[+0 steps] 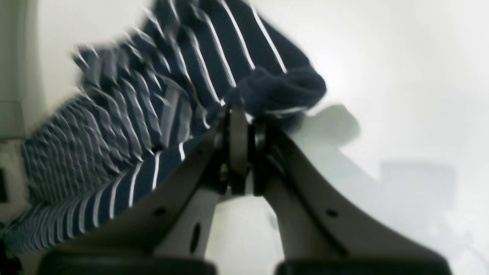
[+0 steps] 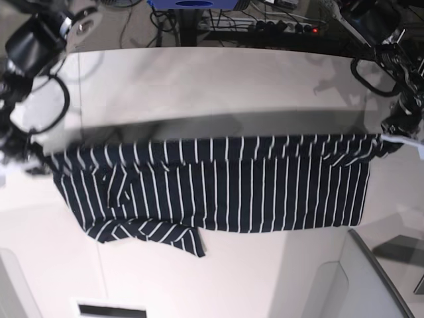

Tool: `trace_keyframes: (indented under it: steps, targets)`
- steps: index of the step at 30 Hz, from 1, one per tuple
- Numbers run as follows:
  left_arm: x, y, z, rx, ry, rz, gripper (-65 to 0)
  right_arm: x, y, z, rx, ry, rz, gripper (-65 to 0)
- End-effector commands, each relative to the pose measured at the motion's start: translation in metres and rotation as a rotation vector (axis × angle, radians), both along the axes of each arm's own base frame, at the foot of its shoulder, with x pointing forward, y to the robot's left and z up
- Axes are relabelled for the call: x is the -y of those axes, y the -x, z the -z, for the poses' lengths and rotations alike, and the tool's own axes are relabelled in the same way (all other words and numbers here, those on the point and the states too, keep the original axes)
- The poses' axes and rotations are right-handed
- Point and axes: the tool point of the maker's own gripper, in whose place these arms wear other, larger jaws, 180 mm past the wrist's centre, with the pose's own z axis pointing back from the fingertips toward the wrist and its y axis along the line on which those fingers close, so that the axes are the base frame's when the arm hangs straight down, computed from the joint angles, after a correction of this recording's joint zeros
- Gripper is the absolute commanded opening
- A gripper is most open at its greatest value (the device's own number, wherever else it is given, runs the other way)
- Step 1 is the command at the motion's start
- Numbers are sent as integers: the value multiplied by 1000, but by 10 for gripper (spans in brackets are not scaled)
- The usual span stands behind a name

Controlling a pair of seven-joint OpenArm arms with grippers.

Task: Layout the t-shirt on the table in an organized manner, then fold the t-shirt properly
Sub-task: 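Lower the held edge onto the table with both grippers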

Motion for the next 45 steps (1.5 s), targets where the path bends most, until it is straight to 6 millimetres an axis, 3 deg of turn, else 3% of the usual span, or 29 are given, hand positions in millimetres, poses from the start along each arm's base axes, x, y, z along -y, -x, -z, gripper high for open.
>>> trace_keyframes:
  steps: [1, 4, 9, 13, 21, 45]
  targets:
    - [-15, 5, -14, 14, -62, -16, -650, 13, 2, -10, 23, 42, 13, -648]
    - [-14, 30, -5, -49, -87, 0, -650, 12, 31, 8, -46, 47, 5, -648]
    - [-12, 57, 10, -116, -85, 4, -650, 12, 57, 24, -107, 43, 7, -648]
    - [-12, 64, 14, -132, -84, 4, -650, 9, 70, 37, -146, 23, 9, -648]
    - [-8, 78, 41, -184, -21, -9, -650, 8, 97, 61, -181, 11, 35, -648]
    - [0, 109, 66, -199, 3, -46, -650, 11, 128, 70, -236, 22, 44, -648]
